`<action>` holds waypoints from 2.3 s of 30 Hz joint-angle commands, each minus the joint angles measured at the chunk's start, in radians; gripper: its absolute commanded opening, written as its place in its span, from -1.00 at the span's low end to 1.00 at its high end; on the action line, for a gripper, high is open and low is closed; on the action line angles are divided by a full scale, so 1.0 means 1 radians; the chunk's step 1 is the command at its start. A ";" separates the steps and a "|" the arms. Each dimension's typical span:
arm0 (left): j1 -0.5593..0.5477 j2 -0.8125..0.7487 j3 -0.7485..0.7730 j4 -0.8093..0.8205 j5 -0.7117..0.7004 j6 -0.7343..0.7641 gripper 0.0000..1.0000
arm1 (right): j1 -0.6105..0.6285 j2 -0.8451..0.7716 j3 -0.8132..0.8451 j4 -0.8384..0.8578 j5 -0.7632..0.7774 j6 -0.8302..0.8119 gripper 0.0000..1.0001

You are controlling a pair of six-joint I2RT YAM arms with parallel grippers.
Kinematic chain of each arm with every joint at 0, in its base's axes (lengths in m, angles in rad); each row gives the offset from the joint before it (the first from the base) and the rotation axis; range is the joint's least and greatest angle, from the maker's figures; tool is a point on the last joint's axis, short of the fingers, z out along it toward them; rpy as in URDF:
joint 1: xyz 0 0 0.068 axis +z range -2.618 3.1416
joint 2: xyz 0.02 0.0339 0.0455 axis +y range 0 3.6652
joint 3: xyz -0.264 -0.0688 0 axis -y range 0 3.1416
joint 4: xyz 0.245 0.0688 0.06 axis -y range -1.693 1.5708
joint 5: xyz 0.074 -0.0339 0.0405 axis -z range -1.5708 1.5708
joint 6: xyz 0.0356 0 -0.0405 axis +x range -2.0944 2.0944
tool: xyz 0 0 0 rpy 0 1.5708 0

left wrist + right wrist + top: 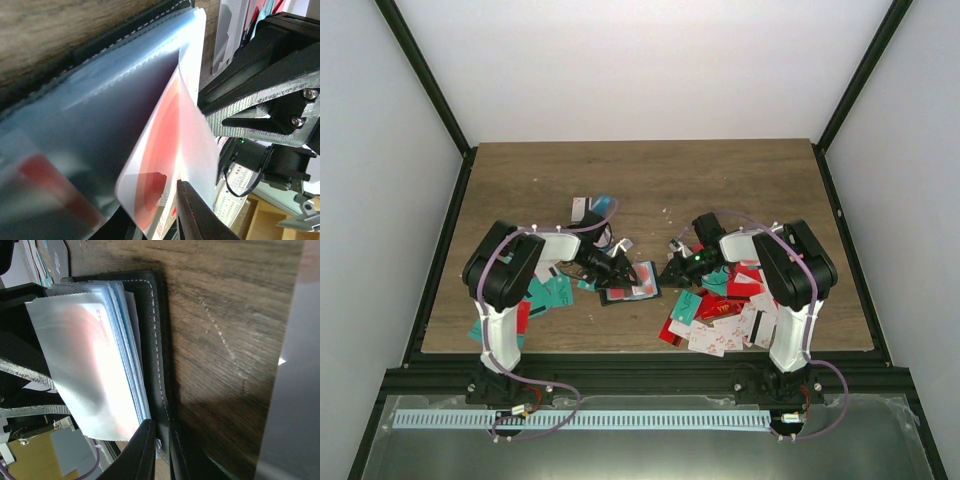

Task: Put the credit cards into the card holder

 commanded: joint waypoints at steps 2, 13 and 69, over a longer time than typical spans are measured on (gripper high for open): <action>-0.009 -0.040 0.010 -0.083 -0.056 0.038 -0.61 | 0.025 0.023 -0.025 -0.040 0.066 -0.009 -0.77; -0.009 -0.059 0.042 -0.193 -0.075 0.049 -0.34 | 0.024 0.025 -0.017 -0.035 0.066 -0.010 -0.77; -0.038 0.012 0.228 -0.424 -0.351 0.063 -0.92 | 0.023 -0.076 0.106 -0.051 -0.020 0.029 -0.37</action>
